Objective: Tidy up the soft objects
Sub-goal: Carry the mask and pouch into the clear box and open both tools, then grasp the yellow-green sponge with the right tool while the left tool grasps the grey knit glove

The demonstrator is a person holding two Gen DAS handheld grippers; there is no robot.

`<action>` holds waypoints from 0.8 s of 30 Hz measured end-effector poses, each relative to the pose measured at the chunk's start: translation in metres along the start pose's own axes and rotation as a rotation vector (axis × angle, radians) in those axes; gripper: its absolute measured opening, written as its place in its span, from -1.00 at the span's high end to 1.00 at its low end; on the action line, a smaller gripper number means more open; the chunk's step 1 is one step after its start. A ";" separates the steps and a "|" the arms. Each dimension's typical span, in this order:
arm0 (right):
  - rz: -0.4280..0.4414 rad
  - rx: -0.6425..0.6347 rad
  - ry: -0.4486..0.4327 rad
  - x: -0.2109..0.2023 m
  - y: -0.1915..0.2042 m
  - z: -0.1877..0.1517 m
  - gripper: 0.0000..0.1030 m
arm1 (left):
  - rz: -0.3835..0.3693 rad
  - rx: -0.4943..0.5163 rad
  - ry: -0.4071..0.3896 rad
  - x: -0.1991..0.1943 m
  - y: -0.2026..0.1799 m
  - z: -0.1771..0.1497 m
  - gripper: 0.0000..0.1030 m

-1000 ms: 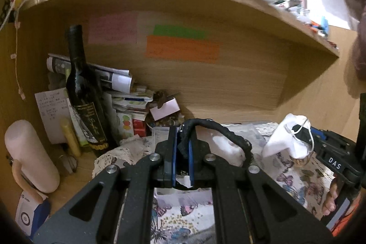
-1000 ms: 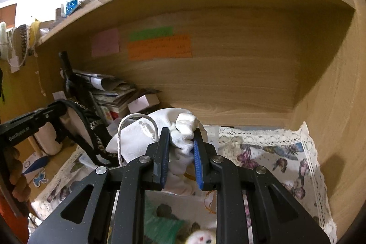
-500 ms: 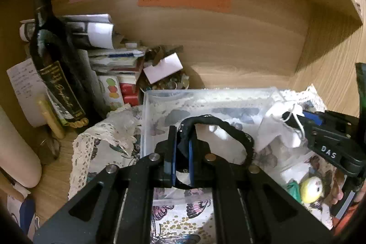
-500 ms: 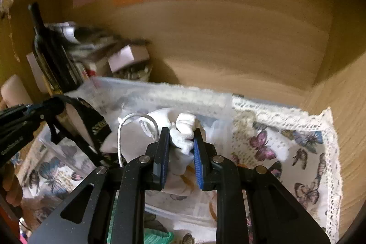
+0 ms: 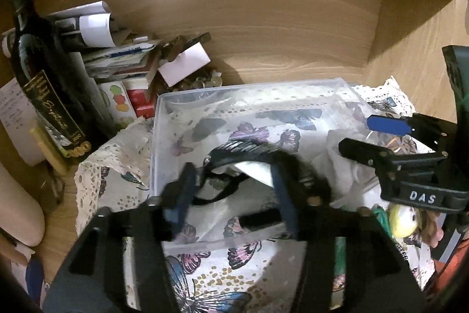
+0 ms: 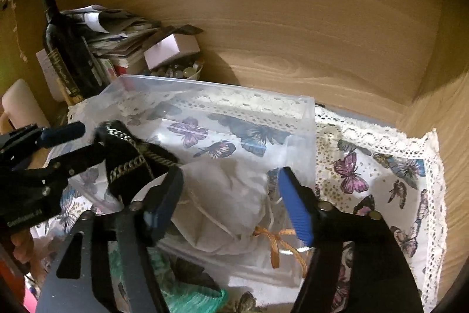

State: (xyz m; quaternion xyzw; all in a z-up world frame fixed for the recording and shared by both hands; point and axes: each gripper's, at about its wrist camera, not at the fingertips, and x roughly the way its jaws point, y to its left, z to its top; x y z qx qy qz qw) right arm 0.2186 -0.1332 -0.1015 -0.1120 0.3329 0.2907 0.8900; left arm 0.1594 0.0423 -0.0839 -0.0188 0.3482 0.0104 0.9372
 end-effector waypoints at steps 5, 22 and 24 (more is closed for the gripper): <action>-0.007 -0.004 -0.040 -0.017 0.002 -0.002 -0.50 | -0.004 0.005 -0.037 -0.016 -0.004 0.000 -0.49; 0.045 -0.005 -0.249 -0.108 0.010 -0.029 -0.92 | 0.016 -0.040 -0.153 -0.081 0.001 -0.013 -1.00; 0.064 0.005 -0.245 -0.110 0.010 -0.036 -0.92 | 0.027 -0.044 -0.146 -0.082 0.002 -0.021 -1.00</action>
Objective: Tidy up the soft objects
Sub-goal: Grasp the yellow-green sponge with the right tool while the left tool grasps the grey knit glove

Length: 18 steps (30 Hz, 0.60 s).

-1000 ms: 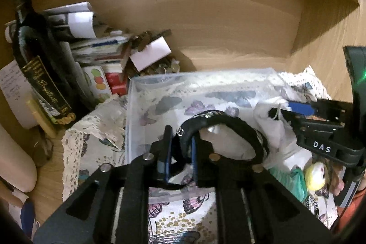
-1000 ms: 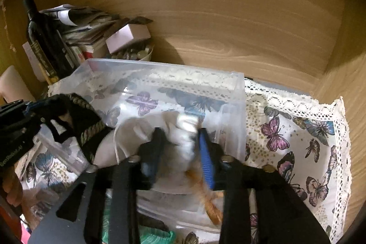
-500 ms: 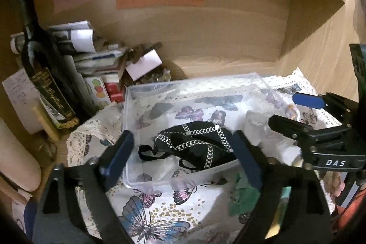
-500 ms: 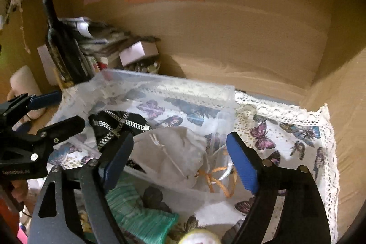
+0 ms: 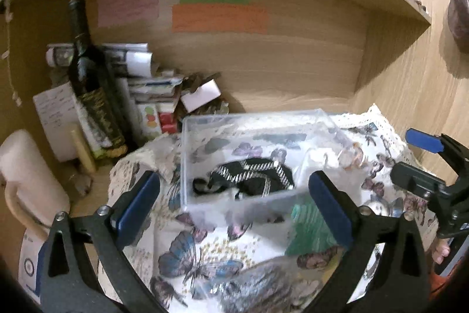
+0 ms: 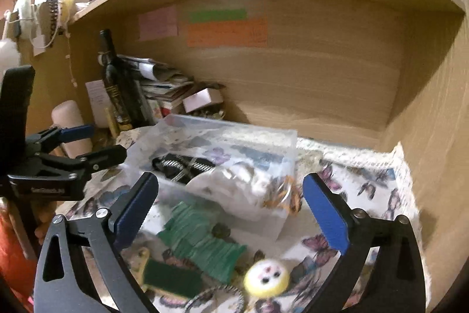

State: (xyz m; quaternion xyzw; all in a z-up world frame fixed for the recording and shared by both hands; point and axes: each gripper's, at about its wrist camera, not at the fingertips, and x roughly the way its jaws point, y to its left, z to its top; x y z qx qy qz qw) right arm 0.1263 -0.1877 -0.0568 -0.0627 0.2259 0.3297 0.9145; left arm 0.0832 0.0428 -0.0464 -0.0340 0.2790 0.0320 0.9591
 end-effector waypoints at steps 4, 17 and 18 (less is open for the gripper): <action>0.032 0.037 0.042 0.005 0.005 -0.021 -0.92 | 0.006 -0.013 0.037 -0.002 0.001 -0.025 -1.00; 0.108 0.057 0.150 0.014 0.033 -0.070 -0.92 | -0.030 -0.045 0.227 0.007 -0.003 -0.094 -1.00; 0.119 0.048 0.155 0.014 0.036 -0.071 -0.90 | -0.034 -0.046 0.233 0.007 -0.003 -0.097 -1.00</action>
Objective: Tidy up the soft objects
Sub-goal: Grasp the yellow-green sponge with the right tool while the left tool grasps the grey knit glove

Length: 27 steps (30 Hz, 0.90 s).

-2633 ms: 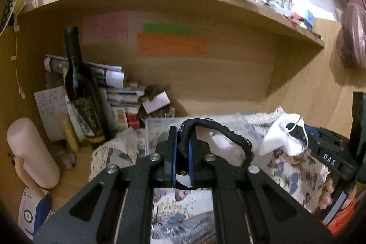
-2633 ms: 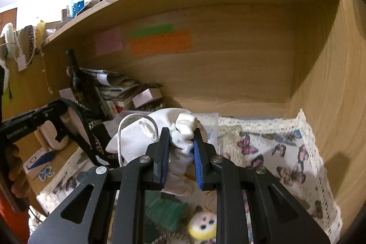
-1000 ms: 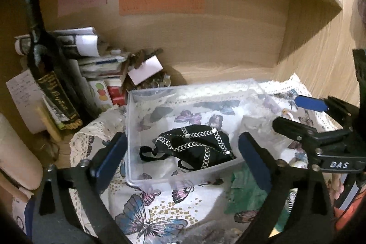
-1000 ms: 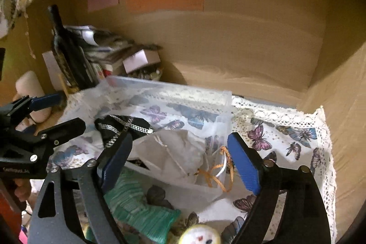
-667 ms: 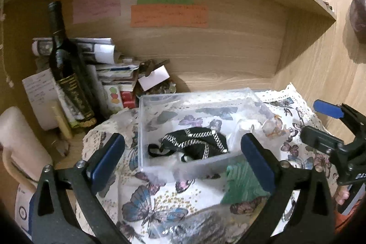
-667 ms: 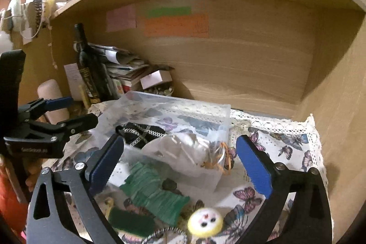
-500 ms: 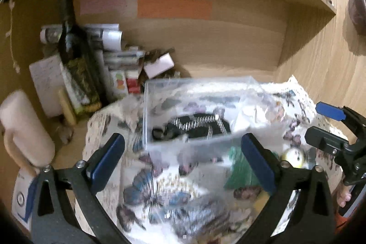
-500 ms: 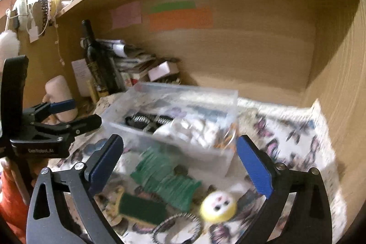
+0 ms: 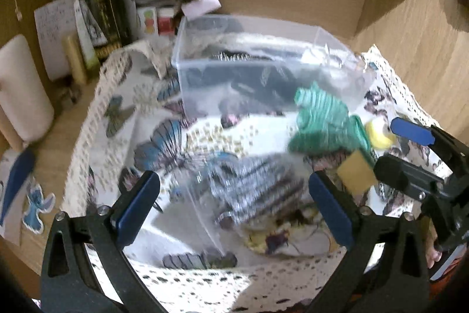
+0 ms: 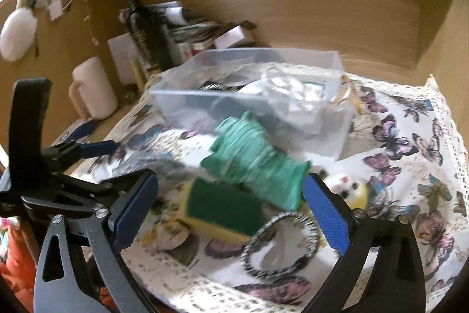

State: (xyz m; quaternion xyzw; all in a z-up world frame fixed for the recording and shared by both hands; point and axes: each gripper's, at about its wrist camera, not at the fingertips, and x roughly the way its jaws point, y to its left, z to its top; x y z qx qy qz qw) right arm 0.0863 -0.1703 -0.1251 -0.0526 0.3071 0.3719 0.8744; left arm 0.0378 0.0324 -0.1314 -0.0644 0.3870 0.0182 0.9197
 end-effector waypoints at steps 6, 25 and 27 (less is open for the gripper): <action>0.031 -0.028 0.083 0.019 0.006 -0.008 -0.51 | -0.012 -0.004 0.018 0.008 -0.004 -0.010 -0.90; -0.001 0.015 -0.015 0.001 -0.010 0.007 0.40 | -0.032 0.016 -0.077 -0.014 -0.001 0.009 0.29; -0.003 0.011 -0.036 -0.003 -0.009 0.011 0.40 | -0.026 0.025 -0.101 -0.020 -0.002 0.013 0.29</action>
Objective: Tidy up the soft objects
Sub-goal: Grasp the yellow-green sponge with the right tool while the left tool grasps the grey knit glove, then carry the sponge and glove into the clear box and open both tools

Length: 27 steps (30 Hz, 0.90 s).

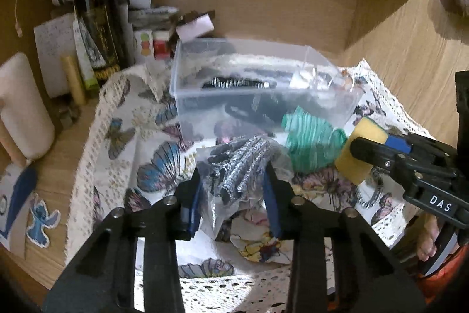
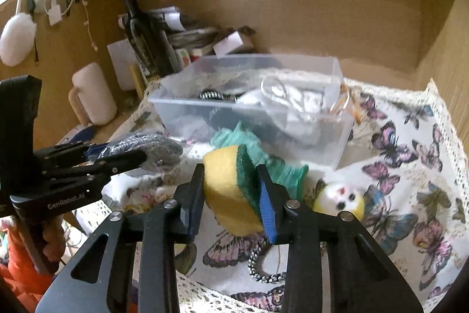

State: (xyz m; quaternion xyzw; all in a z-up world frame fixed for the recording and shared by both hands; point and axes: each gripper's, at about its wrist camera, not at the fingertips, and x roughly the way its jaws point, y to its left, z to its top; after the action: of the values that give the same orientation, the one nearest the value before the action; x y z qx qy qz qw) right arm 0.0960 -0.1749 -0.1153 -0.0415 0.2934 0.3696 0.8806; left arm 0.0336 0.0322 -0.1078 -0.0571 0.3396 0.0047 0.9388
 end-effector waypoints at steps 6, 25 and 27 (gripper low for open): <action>-0.015 -0.013 -0.063 -0.012 0.001 0.017 0.40 | 0.005 0.031 -0.086 -0.017 -0.006 0.020 0.29; -0.124 -0.053 -0.172 -0.001 -0.015 0.080 0.40 | -0.043 0.034 -0.175 0.005 -0.002 0.084 0.29; -0.145 -0.058 -0.148 0.009 -0.020 0.083 0.40 | -0.045 0.024 -0.161 0.013 0.001 0.085 0.29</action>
State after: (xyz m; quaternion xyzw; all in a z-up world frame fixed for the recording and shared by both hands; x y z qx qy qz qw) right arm 0.1551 -0.1598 -0.0544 -0.0607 0.2130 0.3152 0.9228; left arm 0.0981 0.0425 -0.0514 -0.0529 0.2617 -0.0157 0.9636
